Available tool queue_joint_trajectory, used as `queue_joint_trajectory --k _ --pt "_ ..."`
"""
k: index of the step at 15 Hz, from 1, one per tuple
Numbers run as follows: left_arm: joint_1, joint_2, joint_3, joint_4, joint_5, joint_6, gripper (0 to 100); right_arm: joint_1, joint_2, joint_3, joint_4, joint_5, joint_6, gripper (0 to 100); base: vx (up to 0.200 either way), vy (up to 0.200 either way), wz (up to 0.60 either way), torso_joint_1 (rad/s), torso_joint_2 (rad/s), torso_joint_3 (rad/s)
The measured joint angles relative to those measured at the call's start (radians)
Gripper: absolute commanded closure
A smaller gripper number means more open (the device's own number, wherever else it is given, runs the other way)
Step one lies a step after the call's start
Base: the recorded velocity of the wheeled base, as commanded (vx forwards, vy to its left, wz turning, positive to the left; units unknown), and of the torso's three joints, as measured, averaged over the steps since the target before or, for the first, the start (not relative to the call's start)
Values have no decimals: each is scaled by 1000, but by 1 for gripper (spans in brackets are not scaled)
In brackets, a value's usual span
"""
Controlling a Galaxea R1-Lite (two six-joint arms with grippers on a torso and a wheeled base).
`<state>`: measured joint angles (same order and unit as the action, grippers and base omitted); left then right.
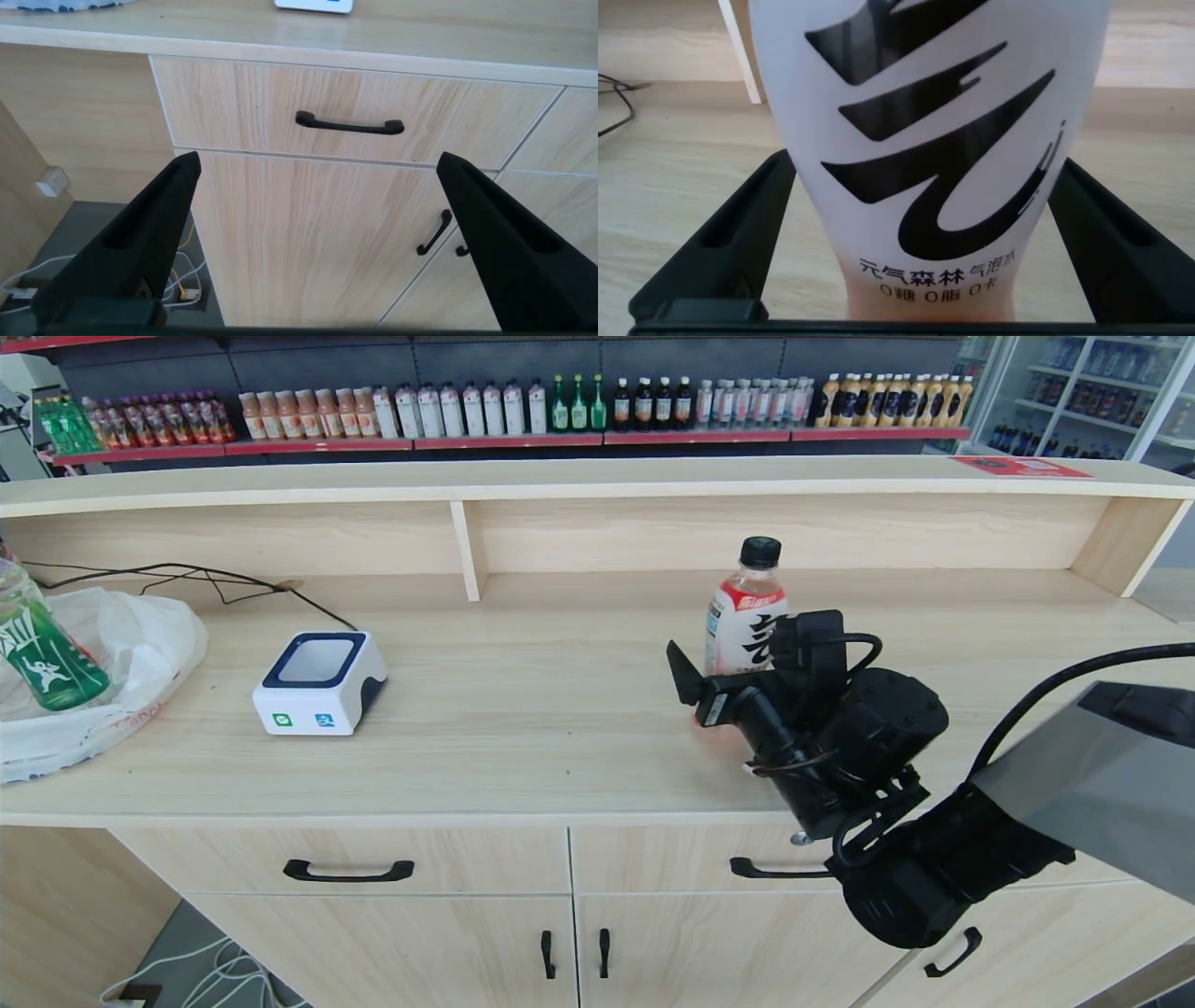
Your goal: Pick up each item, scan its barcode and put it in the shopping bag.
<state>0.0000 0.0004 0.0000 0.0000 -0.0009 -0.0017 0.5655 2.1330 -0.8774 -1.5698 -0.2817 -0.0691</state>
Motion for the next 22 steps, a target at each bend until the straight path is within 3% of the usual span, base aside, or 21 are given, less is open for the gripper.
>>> queue_joint_trajectory --k 6,7,16,22 --pt "0 0 0 0 0 0 0 6 12 -21 0 4 -5 0 0 0 0 0 0 0" --pt "0 0 0 0 0 0 0 6 12 -21 0 6 -5 100 0 0 0 0 0 0" --pt "0 0 0 -1 0 0 0 23 -26 -29 4 0 -17 100 0 0 0 0 0 0" --pt "0 0 0 0 0 1 0 87 -187 125 1 -2 -69 100 0 0 0 0 0 0"
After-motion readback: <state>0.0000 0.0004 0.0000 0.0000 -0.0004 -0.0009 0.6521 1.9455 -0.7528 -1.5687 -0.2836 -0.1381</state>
